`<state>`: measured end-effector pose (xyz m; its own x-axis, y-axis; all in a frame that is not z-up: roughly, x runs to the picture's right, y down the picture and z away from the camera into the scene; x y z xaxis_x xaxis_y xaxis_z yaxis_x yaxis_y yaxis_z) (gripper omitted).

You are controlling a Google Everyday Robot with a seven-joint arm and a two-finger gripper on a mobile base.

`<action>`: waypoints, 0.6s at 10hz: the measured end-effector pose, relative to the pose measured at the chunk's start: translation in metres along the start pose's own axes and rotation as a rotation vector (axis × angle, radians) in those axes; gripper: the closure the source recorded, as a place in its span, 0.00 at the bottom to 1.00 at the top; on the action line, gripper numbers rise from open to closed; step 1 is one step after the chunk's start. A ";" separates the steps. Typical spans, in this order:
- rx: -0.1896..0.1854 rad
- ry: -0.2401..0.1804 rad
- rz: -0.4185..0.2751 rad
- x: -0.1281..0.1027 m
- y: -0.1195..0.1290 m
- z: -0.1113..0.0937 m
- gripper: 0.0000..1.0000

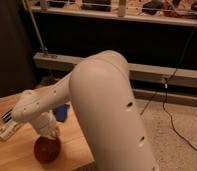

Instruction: Drag the ceramic bowl in a circle

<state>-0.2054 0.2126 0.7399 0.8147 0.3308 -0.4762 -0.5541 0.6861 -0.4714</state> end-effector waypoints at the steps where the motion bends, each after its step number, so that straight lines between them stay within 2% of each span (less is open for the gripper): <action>1: 0.001 -0.010 0.080 -0.003 -0.028 0.001 1.00; 3: -0.006 -0.041 0.180 -0.026 -0.058 0.002 1.00; 4: -0.017 -0.057 0.201 -0.043 -0.060 0.001 1.00; 5: -0.033 -0.072 0.211 -0.069 -0.054 0.001 1.00; 6: -0.040 -0.077 0.209 -0.083 -0.047 0.000 1.00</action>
<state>-0.2472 0.1523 0.8018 0.6912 0.5127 -0.5093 -0.7174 0.5718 -0.3979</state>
